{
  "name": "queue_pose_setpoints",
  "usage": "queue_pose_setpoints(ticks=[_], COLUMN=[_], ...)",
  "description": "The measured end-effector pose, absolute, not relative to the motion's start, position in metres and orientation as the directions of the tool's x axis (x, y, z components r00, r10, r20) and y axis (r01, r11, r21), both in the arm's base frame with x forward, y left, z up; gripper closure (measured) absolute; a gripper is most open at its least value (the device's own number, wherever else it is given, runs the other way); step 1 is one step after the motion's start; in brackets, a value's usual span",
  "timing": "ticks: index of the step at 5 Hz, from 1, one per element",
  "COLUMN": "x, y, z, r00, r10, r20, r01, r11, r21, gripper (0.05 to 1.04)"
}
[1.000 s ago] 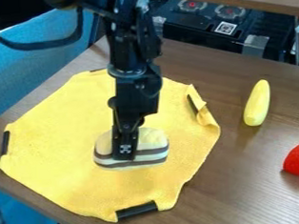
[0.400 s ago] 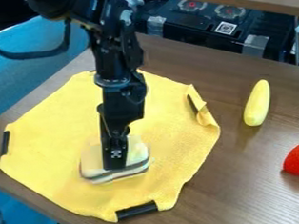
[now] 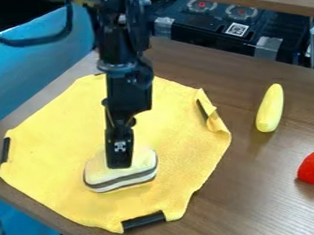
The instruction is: Move the yellow object to the bottom right of the cloth
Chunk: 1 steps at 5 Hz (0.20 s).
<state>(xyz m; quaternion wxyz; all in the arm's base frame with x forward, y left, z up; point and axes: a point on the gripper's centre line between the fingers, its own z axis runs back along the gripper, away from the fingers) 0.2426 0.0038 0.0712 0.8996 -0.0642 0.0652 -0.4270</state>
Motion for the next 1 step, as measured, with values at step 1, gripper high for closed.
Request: queue_pose_setpoints(ticks=[1], x=[0.2427], y=[0.0099], z=[0.1004], r00=[0.61], r10=[-0.79], r20=[-0.065], r01=[0.768], r11=[0.61], r21=[-0.197], gripper=[0.083])
